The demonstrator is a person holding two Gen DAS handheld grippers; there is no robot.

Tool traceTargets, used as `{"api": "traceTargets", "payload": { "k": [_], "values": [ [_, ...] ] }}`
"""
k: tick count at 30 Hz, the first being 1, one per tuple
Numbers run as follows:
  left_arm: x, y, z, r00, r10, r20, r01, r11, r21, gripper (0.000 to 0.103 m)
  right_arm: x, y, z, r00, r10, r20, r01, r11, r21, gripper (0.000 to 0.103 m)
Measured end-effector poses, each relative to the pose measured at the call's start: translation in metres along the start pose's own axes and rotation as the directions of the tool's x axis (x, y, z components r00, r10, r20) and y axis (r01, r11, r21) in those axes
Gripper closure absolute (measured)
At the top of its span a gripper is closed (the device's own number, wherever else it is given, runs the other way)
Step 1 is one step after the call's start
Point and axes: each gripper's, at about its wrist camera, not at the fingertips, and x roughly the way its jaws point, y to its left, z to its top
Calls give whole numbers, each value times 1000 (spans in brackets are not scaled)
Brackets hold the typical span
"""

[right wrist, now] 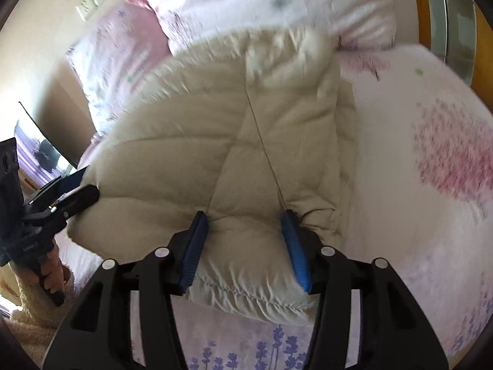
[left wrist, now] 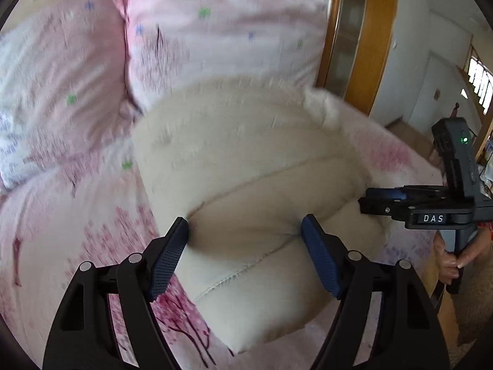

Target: Fold large clothes

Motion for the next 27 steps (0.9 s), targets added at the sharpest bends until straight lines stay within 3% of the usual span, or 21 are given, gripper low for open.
{"api": "traceTargets", "payload": {
  "k": [3, 5, 7, 9, 12, 14, 17, 19, 22, 25, 27],
  "values": [
    [14, 4, -5, 1000, 13, -28, -14, 999, -29, 19, 6, 1, -3, 1000, -1, -16, 1, 1000, 7, 52],
    [12, 9, -6, 1000, -8, -26, 6, 998, -67, 20, 2, 5, 2, 998, -28, -48, 28, 1000, -4, 45],
    [2, 20, -4, 999, -46, 3, 46, 992, -119, 20, -8, 8, 10, 996, -61, -60, 60, 998, -20, 31],
    [-10, 40, -1, 996, -75, 49, 84, 975, -206, 19, -24, 10, 18, 997, -70, -34, 70, 997, -15, 4],
    [-15, 75, -1, 992, -109, 67, 125, 932, -340, 18, -39, -1, 40, 990, -136, -26, 137, 990, 40, 2],
    [-9, 94, -2, 987, -148, 60, 160, 899, -407, 18, -36, -16, 53, 983, -154, -104, 164, 982, 97, 2],
    [2, 107, -5, 979, -196, 62, 203, 873, -444, 18, -21, -34, 66, 964, -189, -188, 216, 968, 132, 2],
    [10, 113, -7, 975, -213, 68, 220, 861, -458, 18, -15, -46, 70, 976, -135, -173, 166, 969, 183, 2],
    [23, 119, -6, 961, -269, 60, 262, 829, -494, 14, -6, -73, 76, 993, 41, -107, -6, 953, 303, 2],
    [32, 120, -2, 942, -330, 61, 312, 798, -516, 14, 18, -93, 81, 976, 175, -132, -111, 912, 395, 2],
    [39, 122, 2, 933, -355, 62, 334, 787, -518, 14, 34, -105, 82, 965, 223, -138, -141, 885, 444, 2]
  ]
}}
